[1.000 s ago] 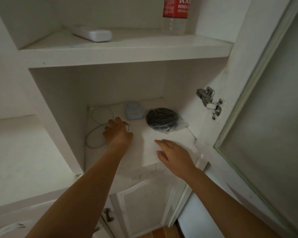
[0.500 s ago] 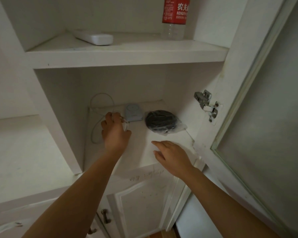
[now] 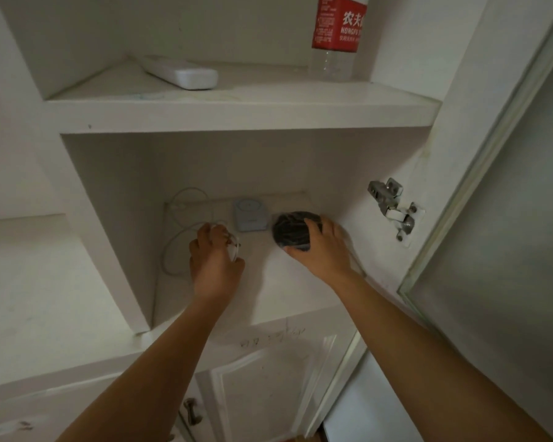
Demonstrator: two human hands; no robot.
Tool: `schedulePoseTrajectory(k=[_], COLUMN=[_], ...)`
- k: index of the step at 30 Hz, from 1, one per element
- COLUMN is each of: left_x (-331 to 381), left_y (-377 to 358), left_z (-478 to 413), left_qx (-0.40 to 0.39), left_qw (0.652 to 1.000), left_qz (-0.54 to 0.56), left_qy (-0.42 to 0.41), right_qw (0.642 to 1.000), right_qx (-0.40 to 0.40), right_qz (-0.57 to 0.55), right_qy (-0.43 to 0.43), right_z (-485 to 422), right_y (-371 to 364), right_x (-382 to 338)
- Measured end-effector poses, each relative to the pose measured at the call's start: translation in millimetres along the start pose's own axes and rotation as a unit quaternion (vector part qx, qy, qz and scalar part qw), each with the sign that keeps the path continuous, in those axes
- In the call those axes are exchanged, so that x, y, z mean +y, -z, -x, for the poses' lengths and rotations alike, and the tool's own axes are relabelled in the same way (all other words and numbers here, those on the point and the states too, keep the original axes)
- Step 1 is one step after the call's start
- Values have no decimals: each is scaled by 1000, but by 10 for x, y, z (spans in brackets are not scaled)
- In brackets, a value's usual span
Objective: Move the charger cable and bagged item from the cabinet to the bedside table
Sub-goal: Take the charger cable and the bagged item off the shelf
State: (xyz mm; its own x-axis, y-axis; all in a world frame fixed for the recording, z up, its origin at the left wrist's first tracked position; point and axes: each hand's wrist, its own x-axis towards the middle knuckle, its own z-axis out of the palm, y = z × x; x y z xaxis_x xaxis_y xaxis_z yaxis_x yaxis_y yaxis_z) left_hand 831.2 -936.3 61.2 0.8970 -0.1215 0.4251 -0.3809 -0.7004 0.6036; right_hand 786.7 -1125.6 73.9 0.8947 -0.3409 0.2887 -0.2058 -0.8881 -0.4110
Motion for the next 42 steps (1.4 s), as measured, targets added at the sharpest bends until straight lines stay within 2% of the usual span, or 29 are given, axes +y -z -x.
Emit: schedulePoseTrajectory(k=[6, 8, 15, 22, 33, 42], left_x=[-62, -59, -44, -8, 151, 250], left_y=[-13, 4, 6, 81, 116, 118], left_z=[22, 21, 44, 83, 348, 523], left_qx=[-1, -2, -14, -8, -36, -34], left_qw=[1000, 1000, 1000, 1000, 999, 999], left_qz=[1, 3, 8, 7, -8, -4], left_qy=[13, 17, 27, 22, 13, -19], right_qw=[987, 982, 989, 985, 978, 974], right_qx=[-129, -150, -104, -126, -128, -116], right_qz=[82, 99, 104, 113, 165, 189], right_qy=[-52, -53, -19, -23, 29, 36], right_z=[-76, -76, 7, 204, 852, 1322], right_y=[-99, -120, -138, -69, 138, 218], right_x=[28, 43, 96, 31, -73, -133])
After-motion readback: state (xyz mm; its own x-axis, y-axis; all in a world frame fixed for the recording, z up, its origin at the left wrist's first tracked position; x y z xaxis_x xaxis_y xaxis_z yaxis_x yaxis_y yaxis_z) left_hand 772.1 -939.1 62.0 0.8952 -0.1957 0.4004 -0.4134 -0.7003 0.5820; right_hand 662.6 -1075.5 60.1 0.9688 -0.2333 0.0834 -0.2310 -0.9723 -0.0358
